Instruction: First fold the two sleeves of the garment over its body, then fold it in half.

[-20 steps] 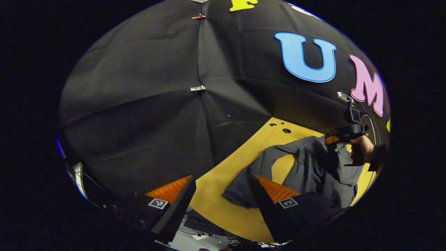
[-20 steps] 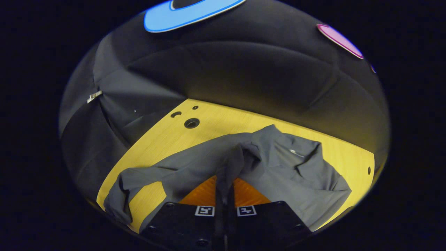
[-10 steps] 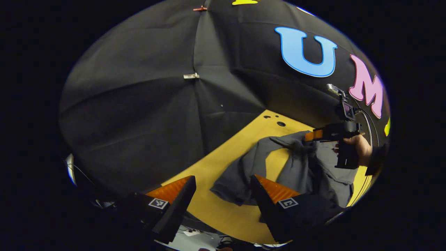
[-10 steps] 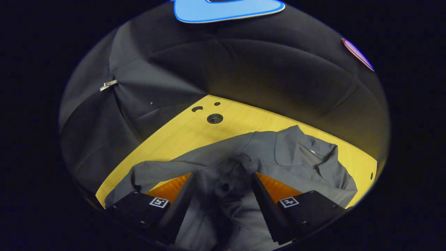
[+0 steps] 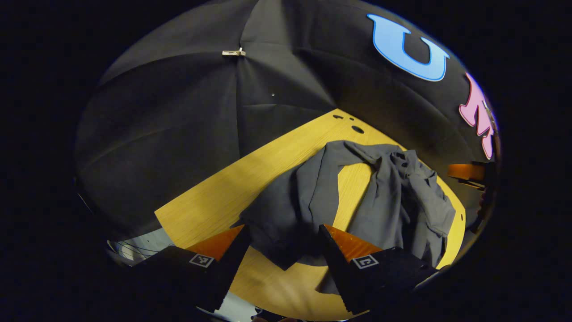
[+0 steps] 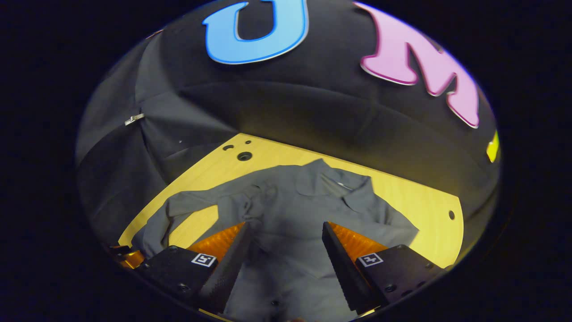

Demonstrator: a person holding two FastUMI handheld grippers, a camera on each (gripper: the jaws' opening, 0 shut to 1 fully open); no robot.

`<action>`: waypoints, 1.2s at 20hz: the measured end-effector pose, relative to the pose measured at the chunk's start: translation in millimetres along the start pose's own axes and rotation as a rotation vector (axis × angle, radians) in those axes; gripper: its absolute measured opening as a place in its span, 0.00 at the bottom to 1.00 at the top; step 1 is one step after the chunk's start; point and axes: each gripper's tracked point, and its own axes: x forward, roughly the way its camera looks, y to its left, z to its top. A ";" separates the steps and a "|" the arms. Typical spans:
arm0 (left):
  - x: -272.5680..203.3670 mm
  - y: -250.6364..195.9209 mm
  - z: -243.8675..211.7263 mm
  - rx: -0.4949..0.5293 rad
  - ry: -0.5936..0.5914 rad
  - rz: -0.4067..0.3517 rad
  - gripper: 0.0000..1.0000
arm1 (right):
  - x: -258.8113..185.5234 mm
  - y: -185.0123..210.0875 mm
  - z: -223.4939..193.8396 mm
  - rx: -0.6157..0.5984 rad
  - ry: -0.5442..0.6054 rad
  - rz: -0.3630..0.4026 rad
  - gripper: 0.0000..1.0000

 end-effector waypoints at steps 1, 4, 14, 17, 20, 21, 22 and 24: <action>6.7 -0.6 -5.1 0.016 0.019 0.006 0.96 | -13.2 -9.6 -1.8 0.024 -0.011 -0.016 0.99; 25.0 1.0 -12.6 0.064 0.059 0.045 0.96 | -47.8 -43.8 -15.3 0.043 -0.021 -0.078 0.98; 51.4 -20.6 0.2 0.265 0.066 -0.026 0.72 | -157.8 -115.8 -93.3 0.180 0.026 -0.262 0.98; 52.4 -28.9 3.6 0.299 0.065 -0.098 0.28 | -184.5 -137.8 -114.2 0.216 0.032 -0.307 0.98; 53.9 -39.7 8.3 0.199 0.053 -0.174 0.13 | -197.5 -158.8 -125.9 0.265 0.035 -0.338 0.99; 53.4 -37.9 11.5 0.164 0.057 -0.175 0.07 | -198.6 -166.4 -127.4 0.273 0.031 -0.346 0.99; 51.9 -36.2 18.4 0.132 0.046 -0.164 0.06 | -200.4 -174.1 -128.4 0.275 0.028 -0.354 0.99; 46.2 -36.7 37.2 0.074 0.020 -0.142 0.06 | -201.6 -185.4 -131.6 0.275 0.027 -0.370 0.98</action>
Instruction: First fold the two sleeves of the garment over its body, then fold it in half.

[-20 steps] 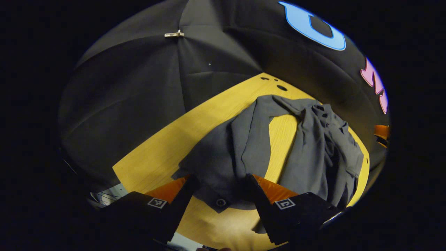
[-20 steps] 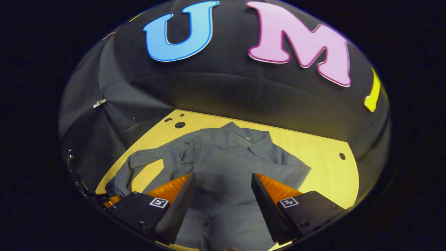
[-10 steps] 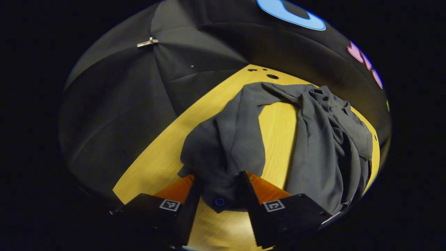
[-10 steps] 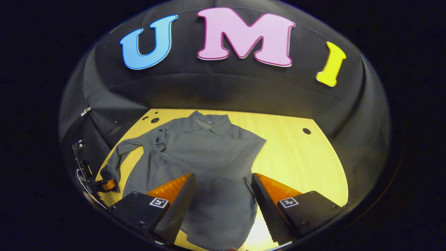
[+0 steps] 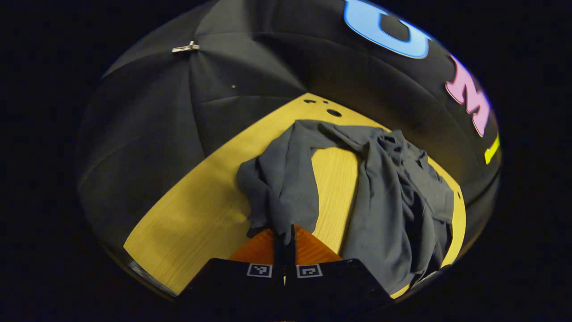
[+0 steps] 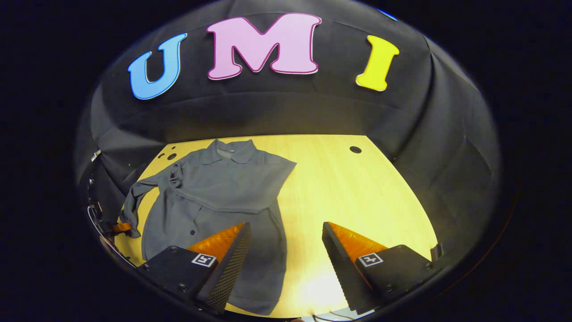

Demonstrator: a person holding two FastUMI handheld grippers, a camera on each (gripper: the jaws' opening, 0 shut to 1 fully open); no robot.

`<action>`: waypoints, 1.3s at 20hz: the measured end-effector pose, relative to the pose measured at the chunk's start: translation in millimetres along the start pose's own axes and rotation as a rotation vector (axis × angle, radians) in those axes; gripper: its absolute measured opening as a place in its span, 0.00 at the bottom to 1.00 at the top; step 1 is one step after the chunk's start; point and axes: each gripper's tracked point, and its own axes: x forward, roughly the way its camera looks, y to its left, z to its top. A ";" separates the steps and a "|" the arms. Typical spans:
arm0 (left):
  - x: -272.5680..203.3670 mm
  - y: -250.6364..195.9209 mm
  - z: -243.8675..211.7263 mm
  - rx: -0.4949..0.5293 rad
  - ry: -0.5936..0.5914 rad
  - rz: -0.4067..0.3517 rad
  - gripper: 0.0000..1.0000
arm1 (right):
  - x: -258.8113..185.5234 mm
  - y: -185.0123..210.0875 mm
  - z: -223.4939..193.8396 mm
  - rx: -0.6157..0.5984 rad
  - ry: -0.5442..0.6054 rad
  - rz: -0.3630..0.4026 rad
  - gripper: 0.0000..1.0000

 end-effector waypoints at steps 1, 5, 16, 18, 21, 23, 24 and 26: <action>-1.8 -1.6 9.2 -0.017 -0.018 0.015 0.06 | 1.7 -6.4 0.2 0.004 0.000 -0.003 0.98; -12.4 -8.8 55.6 -0.024 -0.090 0.044 0.06 | 7.0 -28.5 -1.7 0.031 0.005 0.005 0.99; -25.6 -159.6 185.8 0.162 -0.265 -0.112 0.05 | 14.1 -85.4 -17.4 0.093 0.018 -0.021 0.99; -26.9 -209.7 184.2 0.243 -0.267 -0.165 0.06 | 16.0 -91.8 -19.4 0.101 0.022 -0.024 0.99; -25.2 -282.4 163.5 0.334 -0.261 -0.242 0.05 | 15.5 -98.8 -20.9 0.108 0.018 -0.029 1.00; -25.1 -327.1 147.7 0.346 -0.239 -0.295 0.05 | 16.1 -99.8 -21.1 0.109 0.021 -0.020 1.00; -24.9 -349.1 141.4 0.342 -0.229 -0.326 0.05 | 17.3 -100.6 -21.3 0.108 0.025 -0.016 1.00; -23.1 -387.3 124.1 0.355 -0.209 -0.375 0.05 | 18.6 -101.8 -19.5 0.107 0.029 -0.009 1.00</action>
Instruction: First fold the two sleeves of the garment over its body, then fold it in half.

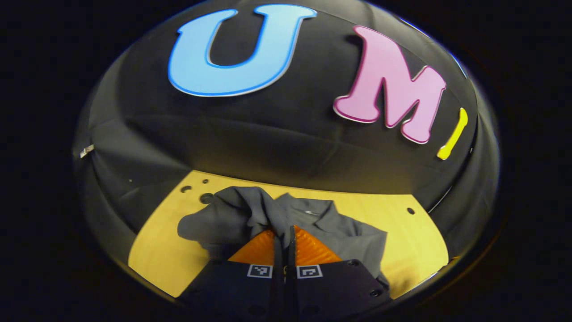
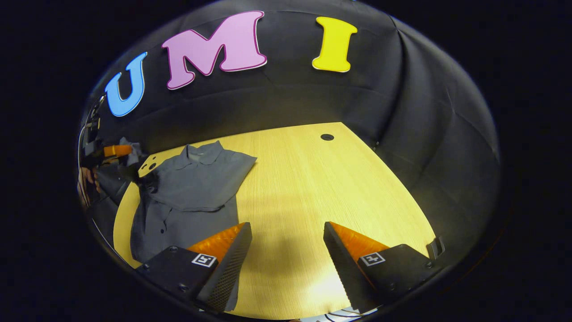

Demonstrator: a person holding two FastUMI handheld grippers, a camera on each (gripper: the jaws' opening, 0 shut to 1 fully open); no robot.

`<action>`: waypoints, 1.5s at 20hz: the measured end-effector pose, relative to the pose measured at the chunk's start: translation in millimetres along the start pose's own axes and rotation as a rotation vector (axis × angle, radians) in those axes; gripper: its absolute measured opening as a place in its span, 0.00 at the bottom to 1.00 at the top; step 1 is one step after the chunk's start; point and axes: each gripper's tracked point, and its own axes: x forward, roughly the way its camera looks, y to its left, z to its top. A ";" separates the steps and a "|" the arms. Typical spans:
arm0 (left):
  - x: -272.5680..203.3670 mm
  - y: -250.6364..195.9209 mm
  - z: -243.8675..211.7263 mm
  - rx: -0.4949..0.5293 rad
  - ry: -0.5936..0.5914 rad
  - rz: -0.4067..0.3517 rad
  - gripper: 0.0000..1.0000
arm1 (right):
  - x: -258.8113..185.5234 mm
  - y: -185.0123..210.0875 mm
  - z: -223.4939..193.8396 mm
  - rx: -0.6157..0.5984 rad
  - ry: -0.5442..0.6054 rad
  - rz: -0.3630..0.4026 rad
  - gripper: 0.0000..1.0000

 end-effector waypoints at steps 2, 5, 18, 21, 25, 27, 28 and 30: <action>13.1 -33.9 -5.1 0.021 0.014 -0.043 0.05 | 0.9 -2.4 1.0 -0.004 0.003 0.007 1.00; 30.6 -78.8 -15.6 0.029 0.045 -0.098 0.05 | 2.1 -10.4 -1.1 -0.006 0.009 0.008 1.00; 93.2 -165.4 -85.0 -0.009 0.197 -0.106 0.12 | 8.3 -52.6 -18.4 0.012 0.062 0.018 1.00; 98.1 -175.4 -95.8 -0.041 0.219 -0.112 0.26 | 13.7 -50.7 -17.2 0.002 0.064 0.038 0.99; 94.4 -186.0 -90.3 0.010 0.197 -0.139 0.51 | 16.3 -42.7 -14.6 -0.032 0.055 0.060 1.00; 81.2 -193.8 -89.0 0.041 0.196 -0.188 0.70 | 17.1 -34.4 -15.8 -0.034 0.057 0.070 0.99; 74.9 -191.0 -88.9 0.058 0.190 -0.193 0.67 | 16.8 -29.9 -16.5 -0.035 0.058 0.075 0.99; 59.0 -171.8 -82.8 0.092 0.157 -0.155 0.90 | 16.9 -17.7 -18.3 -0.036 0.056 0.089 0.99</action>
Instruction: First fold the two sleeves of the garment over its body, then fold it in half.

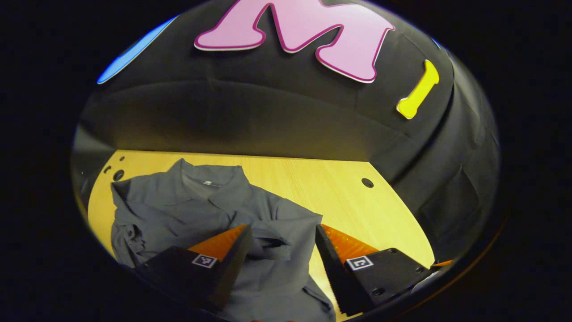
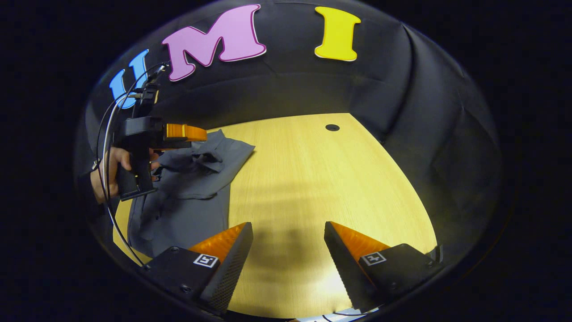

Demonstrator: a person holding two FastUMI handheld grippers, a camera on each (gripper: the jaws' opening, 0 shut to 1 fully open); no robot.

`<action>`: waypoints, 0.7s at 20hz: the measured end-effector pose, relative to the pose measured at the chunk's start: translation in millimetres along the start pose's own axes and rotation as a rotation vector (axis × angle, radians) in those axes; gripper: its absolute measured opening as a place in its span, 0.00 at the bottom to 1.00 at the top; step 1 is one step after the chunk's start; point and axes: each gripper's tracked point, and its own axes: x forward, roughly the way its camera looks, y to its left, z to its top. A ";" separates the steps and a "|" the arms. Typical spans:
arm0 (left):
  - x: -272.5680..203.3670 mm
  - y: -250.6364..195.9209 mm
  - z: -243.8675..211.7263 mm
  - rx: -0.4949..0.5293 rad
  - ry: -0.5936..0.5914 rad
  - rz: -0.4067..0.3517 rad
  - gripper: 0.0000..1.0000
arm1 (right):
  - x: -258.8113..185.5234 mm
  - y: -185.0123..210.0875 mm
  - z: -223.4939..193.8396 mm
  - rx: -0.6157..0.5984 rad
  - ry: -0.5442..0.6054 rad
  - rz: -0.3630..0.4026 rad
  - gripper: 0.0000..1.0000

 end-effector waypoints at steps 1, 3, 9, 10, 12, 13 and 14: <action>-13.7 9.4 0.7 0.009 -0.015 0.020 0.95 | 0.1 6.7 -1.8 -0.002 0.002 0.009 0.99; -44.0 29.7 -2.7 0.019 -0.040 0.045 0.96 | -1.1 20.9 -5.8 -0.006 0.011 0.023 0.99; -144.8 112.7 -52.4 -0.020 -0.031 0.136 0.96 | -9.7 75.7 -36.1 0.045 0.069 0.080 0.99; -160.6 128.2 -67.4 -0.029 -0.020 0.155 0.92 | -10.6 84.8 -43.7 0.060 0.086 0.088 0.99; -188.4 159.3 -103.9 -0.034 0.018 0.202 0.96 | -17.7 97.6 -62.3 0.076 0.122 0.096 1.00; -200.0 173.9 -123.2 -0.041 0.044 0.223 0.92 | -14.6 108.3 -71.9 0.080 0.143 0.095 1.00; -212.4 187.2 -142.6 -0.055 0.070 0.241 0.96 | -14.4 114.8 -81.2 0.080 0.164 0.095 1.00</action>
